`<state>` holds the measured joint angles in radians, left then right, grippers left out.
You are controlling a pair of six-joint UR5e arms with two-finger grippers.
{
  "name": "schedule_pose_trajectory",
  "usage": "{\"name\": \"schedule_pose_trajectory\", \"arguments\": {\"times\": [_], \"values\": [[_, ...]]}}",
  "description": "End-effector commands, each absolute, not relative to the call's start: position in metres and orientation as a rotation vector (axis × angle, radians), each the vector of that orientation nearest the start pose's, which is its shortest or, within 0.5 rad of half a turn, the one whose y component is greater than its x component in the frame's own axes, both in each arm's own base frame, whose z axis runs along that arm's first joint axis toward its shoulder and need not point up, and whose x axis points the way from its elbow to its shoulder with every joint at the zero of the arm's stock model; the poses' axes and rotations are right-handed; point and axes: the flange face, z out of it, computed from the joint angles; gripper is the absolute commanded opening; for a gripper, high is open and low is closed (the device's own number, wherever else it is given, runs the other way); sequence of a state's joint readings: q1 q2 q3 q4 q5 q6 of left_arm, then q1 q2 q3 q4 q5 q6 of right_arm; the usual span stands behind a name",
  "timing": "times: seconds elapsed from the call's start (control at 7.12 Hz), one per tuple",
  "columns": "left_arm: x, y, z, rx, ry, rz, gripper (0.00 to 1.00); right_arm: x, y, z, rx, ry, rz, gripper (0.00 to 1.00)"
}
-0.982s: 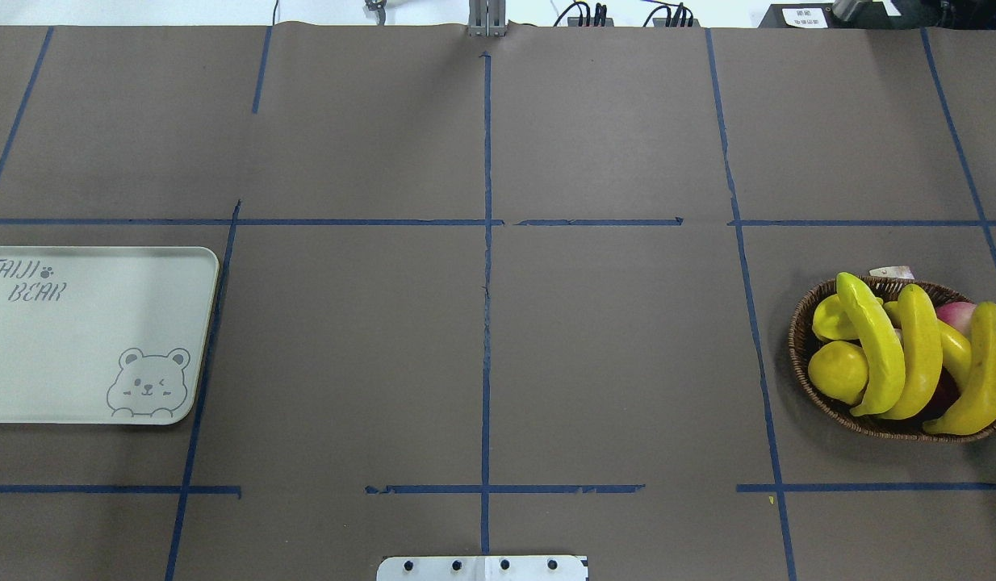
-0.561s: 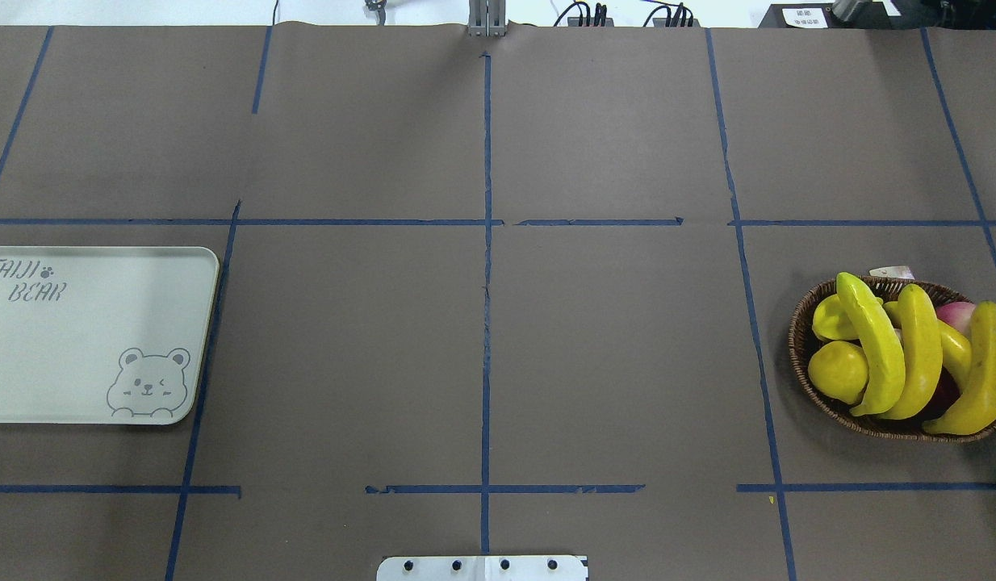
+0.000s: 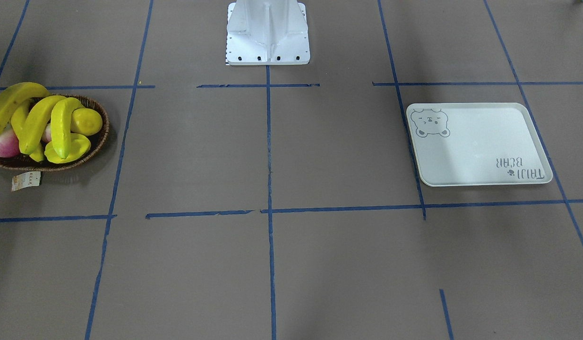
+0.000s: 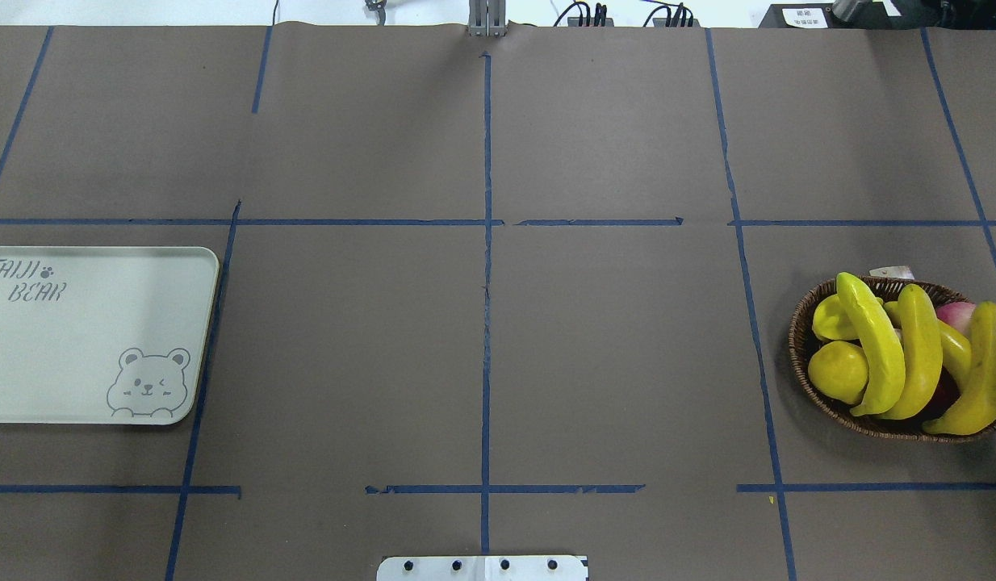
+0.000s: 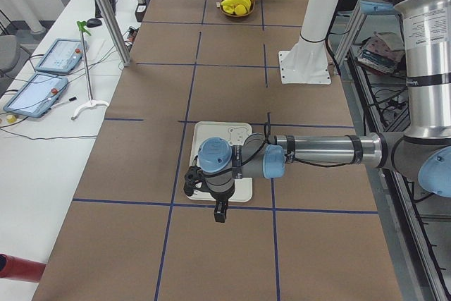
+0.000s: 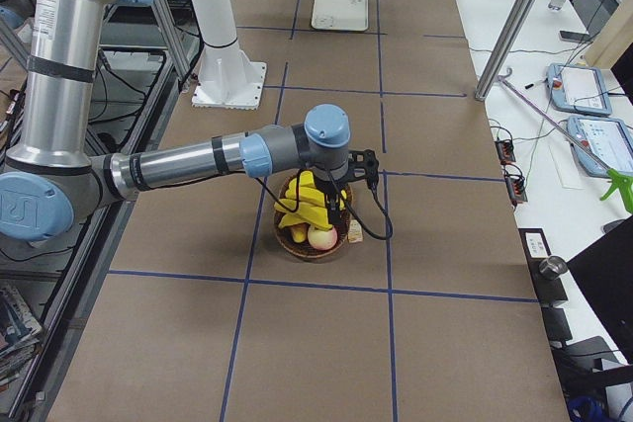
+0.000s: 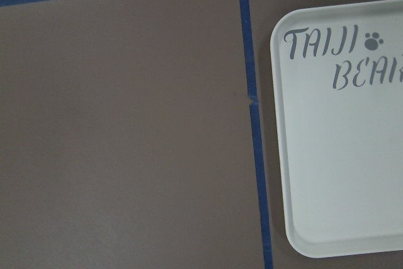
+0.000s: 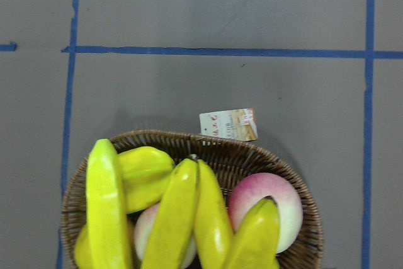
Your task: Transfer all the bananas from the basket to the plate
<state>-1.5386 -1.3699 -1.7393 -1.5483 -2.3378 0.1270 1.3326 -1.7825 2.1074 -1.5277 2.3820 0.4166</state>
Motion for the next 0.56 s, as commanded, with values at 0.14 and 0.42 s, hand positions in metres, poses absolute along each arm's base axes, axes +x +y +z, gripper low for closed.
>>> {"name": "schedule_pose_trajectory", "arguments": {"times": [0.14, 0.42], "values": [[-0.047, -0.405, 0.669, -0.022, 0.769, 0.14, 1.0, -0.076, -0.363, 0.44, 0.017, -0.779, 0.179, 0.99], [-0.046, -0.404, 0.67, -0.026, 0.771, 0.142, 1.0, -0.069, -0.336, 0.458, 0.026, -0.764, 0.215, 0.98]]}}
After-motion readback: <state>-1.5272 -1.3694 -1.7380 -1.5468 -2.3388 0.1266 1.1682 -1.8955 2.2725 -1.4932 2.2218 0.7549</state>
